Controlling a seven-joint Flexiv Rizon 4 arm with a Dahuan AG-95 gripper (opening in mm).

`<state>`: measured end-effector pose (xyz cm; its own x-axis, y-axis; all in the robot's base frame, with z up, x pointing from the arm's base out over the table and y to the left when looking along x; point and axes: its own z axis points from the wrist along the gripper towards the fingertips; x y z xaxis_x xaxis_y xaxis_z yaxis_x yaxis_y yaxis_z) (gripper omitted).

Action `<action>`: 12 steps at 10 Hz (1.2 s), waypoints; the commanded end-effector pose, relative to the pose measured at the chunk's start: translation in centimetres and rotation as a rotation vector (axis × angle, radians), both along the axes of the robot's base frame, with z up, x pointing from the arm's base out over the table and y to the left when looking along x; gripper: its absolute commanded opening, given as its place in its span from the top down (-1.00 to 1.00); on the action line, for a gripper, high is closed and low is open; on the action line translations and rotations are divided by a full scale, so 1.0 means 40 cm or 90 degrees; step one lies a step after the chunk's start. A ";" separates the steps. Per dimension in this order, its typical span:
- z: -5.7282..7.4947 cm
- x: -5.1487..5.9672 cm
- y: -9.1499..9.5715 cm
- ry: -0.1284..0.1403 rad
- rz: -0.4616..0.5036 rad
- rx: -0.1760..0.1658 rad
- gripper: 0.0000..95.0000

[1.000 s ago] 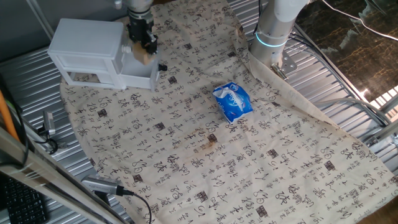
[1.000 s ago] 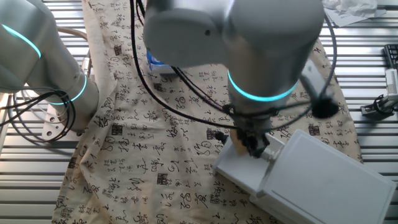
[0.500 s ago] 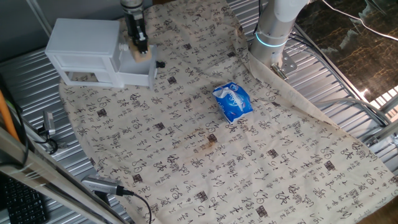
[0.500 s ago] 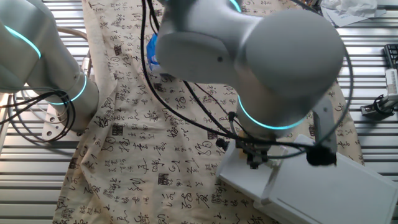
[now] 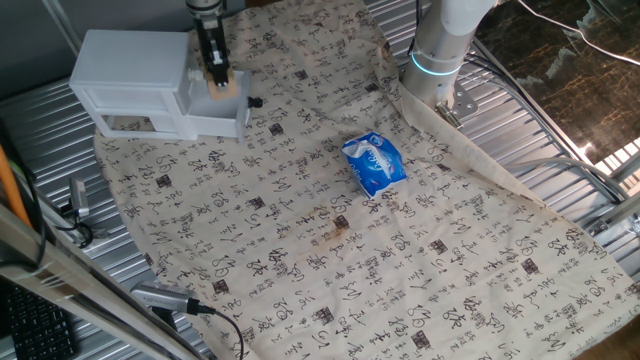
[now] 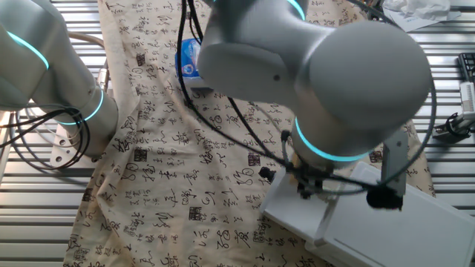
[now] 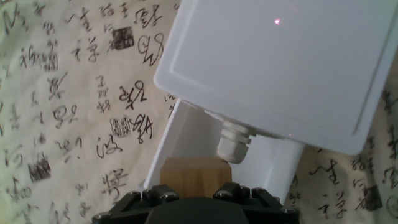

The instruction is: Put things in the drawer

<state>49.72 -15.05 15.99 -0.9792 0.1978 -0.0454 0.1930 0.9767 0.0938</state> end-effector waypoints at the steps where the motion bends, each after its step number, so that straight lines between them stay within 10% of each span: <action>1: -0.007 0.000 0.018 -0.003 -0.007 -0.003 1.00; 12: -0.056 -0.039 -0.023 -0.001 -0.011 -0.006 1.00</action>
<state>48.13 -16.08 13.60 -0.9757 0.2140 -0.0470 0.2096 0.9741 0.0846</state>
